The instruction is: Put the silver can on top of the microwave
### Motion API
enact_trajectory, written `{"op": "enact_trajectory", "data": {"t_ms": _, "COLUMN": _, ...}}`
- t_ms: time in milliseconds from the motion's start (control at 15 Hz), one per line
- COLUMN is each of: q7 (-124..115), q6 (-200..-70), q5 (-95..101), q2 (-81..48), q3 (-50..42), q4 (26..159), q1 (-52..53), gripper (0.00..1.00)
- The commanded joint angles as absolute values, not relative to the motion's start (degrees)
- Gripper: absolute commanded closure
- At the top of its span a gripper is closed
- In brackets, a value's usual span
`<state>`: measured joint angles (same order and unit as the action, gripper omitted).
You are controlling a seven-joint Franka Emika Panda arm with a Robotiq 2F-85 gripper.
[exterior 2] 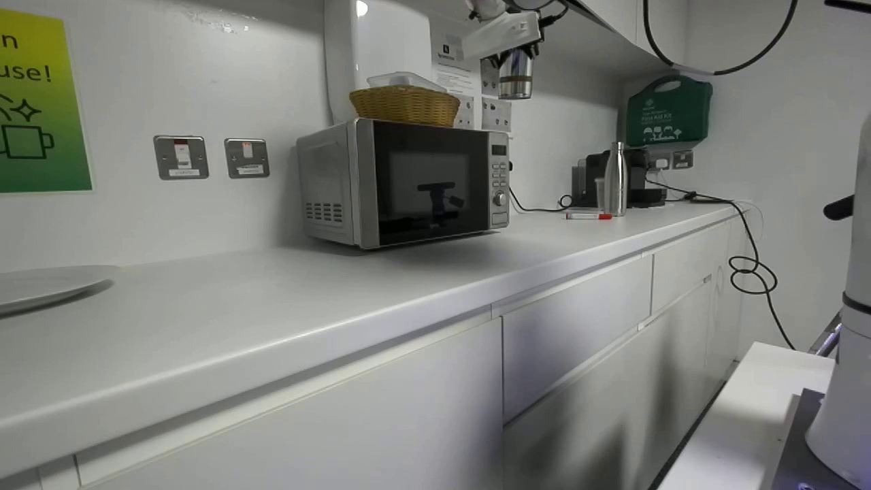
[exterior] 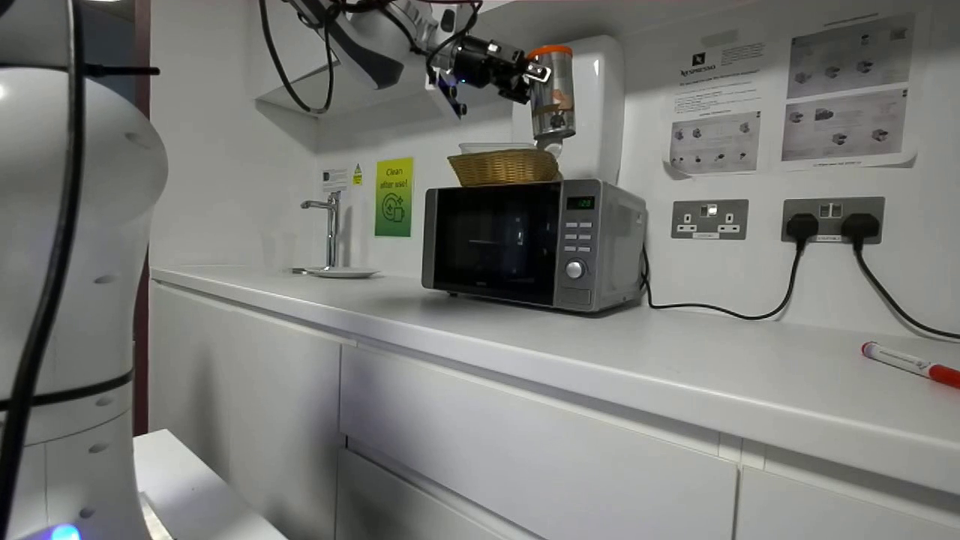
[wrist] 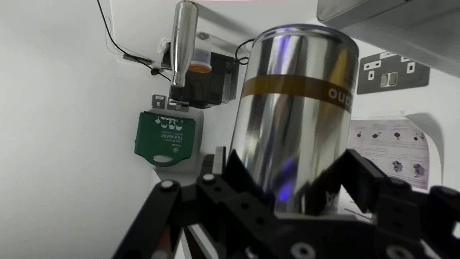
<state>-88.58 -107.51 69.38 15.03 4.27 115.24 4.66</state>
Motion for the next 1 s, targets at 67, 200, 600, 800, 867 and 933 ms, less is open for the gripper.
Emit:
{"op": "enact_trajectory", "data": {"t_ms": 67, "q7": -83.8, "q6": -109.3, "q5": 67.2, "q2": 14.2, "q3": 5.6, "q4": 111.5, "q1": 5.8, "gripper": 0.44}}
{"op": "enact_trajectory", "data": {"t_ms": 200, "q7": -82.7, "q6": -109.7, "q5": 66.8, "q2": 13.8, "q3": 6.1, "q4": 110.7, "q1": 6.0, "gripper": 0.44}}
{"op": "enact_trajectory", "data": {"t_ms": 600, "q7": -81.9, "q6": -110.3, "q5": 67.1, "q2": 11.2, "q3": 5.7, "q4": 110.5, "q1": 5.3, "gripper": 0.44}}
{"op": "enact_trajectory", "data": {"t_ms": 800, "q7": -81.5, "q6": -111.2, "q5": 66.9, "q2": 8.0, "q3": 4.7, "q4": 109.8, "q1": 4.8, "gripper": 0.44}}
{"op": "enact_trajectory", "data": {"t_ms": 867, "q7": -81.5, "q6": -111.6, "q5": 67.1, "q2": 7.0, "q3": 4.4, "q4": 109.6, "q1": 4.7, "gripper": 0.44}}
{"op": "enact_trajectory", "data": {"t_ms": 933, "q7": -81.5, "q6": -112.1, "q5": 67.2, "q2": 6.2, "q3": 4.1, "q4": 109.5, "q1": 4.6, "gripper": 0.44}}
